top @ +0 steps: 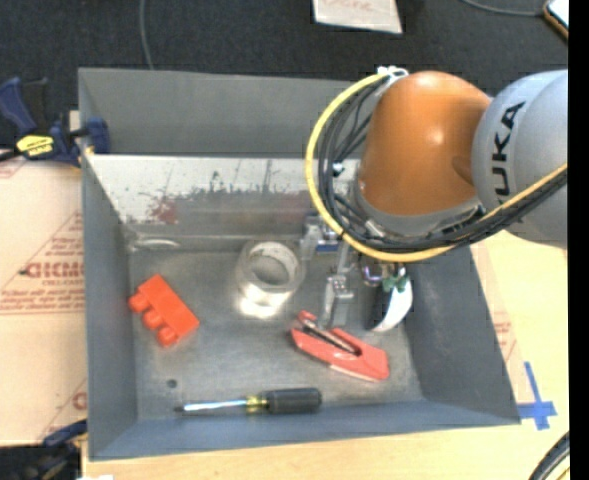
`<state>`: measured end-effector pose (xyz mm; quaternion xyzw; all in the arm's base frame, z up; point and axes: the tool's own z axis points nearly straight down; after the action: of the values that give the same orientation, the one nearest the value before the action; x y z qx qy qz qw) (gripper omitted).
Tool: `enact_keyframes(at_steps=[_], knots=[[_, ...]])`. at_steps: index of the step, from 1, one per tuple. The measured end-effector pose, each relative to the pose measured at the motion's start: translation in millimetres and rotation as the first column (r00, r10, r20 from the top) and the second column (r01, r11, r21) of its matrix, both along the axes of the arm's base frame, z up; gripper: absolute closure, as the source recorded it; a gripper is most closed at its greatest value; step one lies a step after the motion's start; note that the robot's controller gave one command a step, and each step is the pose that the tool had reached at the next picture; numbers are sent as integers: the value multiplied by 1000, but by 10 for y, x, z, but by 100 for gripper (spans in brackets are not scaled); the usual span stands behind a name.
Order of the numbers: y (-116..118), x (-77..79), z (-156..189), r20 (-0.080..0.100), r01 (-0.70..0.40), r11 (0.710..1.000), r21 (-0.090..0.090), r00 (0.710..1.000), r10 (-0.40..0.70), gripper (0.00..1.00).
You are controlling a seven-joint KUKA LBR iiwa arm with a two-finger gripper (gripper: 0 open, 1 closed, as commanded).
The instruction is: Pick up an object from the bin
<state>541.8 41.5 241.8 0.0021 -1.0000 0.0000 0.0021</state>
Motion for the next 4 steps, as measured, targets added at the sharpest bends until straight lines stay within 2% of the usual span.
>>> enact_keyframes(at_steps=[1, 2, 3, 4], knots=[[0, 15, 40, 8, 2, 1000, 1, 1000, -2, 0], [-24, 591, -1277, 12, 170, 986, 3, 985, -170, 0], [-588, 128, -796, 20, 63, 998, 1, 998, -63, 0], [45, 549, -1422, 22, 413, 911, 15, 910, -413, 0]])
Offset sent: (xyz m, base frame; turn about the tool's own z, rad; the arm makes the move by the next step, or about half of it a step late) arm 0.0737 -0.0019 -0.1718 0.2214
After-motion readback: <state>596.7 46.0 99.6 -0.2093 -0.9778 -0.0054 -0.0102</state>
